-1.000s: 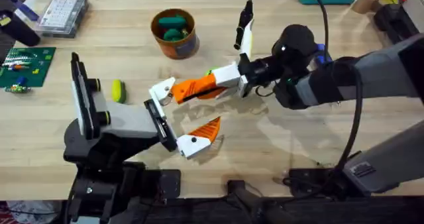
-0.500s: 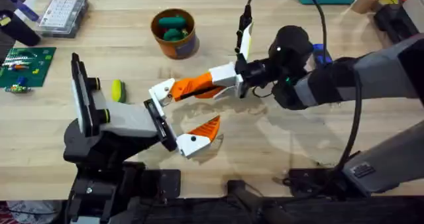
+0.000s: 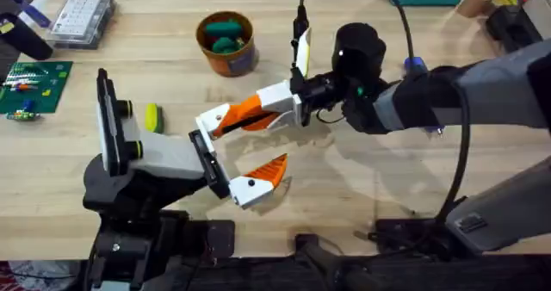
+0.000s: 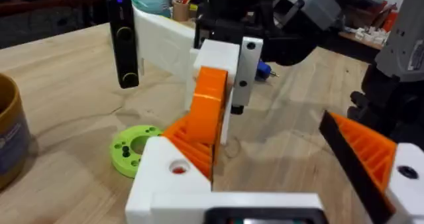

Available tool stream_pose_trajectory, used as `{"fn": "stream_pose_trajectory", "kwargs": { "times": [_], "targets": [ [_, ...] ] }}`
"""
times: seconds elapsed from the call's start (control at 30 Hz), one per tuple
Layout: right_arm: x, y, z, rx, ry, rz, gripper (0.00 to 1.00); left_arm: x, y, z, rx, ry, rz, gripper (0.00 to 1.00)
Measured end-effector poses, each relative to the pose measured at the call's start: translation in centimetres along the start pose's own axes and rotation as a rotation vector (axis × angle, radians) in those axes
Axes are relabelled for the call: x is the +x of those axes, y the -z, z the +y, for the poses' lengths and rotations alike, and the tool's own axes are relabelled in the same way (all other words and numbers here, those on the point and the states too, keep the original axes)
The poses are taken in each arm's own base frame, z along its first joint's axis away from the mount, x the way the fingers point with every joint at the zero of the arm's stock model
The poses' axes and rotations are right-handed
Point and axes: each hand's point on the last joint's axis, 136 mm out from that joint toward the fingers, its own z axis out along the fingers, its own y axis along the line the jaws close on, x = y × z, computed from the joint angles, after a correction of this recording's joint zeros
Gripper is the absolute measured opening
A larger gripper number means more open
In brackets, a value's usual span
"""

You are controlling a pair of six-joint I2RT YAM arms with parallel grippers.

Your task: Pick up the gripper from the table and insert it into the empty holder that is missing its gripper. Then pick up a screw, insert it into the mounting hole, and use the screwdriver to tighten it. Finally, clean up the table by picking up the vegetable and placing it into the bucket.

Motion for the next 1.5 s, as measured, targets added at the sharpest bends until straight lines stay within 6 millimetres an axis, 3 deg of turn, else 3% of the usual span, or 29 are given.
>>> {"fn": "stream_pose_trajectory", "kwargs": {
  "times": [0.97, 1.17, 1.5],
  "targets": [
    [-0.1, -0.7, -0.2, 0.010, 0.018, -0.010, 0.009, 0.1, 0.1, 0.0, 0.004, 0.012, 0.002, 0.988],
    [0.6, -1.4, -0.4, 0.015, 0.014, 0.011, 0.207, 0.1, 0.0, -0.4, 0.025, 0.009, 0.005, 0.988],
    [0.9, -1.7, -0.4, 0.016, 0.017, 0.023, 0.227, 0.2, 0.0, -0.6, 0.036, 0.009, 0.007, 0.988]
  ]
}}
